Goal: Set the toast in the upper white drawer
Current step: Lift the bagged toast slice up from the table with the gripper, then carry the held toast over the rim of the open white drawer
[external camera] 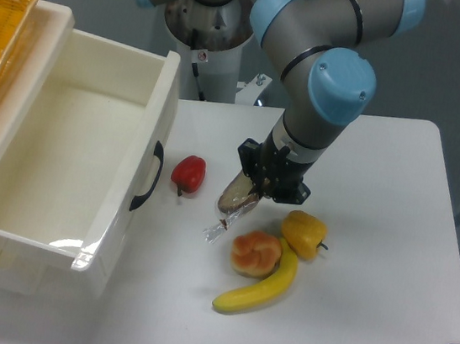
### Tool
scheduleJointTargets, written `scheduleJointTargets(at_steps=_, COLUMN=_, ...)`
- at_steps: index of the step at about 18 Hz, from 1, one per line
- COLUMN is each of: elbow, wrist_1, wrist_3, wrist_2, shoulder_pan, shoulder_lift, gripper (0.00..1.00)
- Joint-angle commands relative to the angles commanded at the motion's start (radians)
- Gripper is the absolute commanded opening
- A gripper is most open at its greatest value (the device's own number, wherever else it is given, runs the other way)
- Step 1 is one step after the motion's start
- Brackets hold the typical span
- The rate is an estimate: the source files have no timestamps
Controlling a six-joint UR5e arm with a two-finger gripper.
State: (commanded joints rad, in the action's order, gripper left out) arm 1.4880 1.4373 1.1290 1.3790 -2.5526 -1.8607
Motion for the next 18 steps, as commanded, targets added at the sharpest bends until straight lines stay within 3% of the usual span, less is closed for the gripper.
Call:
scheduleJointTargets(at_steps=10, elbow=-0.008, wrist_1=0.032, wrist_3=-0.040, wrist_2=0.000, shoulder_pan=-0.009, shoulder_lift=0.034, gripper=0.00)
scheduleJointTargets(at_steps=18, elbow=-0.046, wrist_1=0.146, wrist_3=-0.192, wrist_2=-0.017, shoulder_pan=-0.006, shoulder_lift=0.084, gripper=0.00)
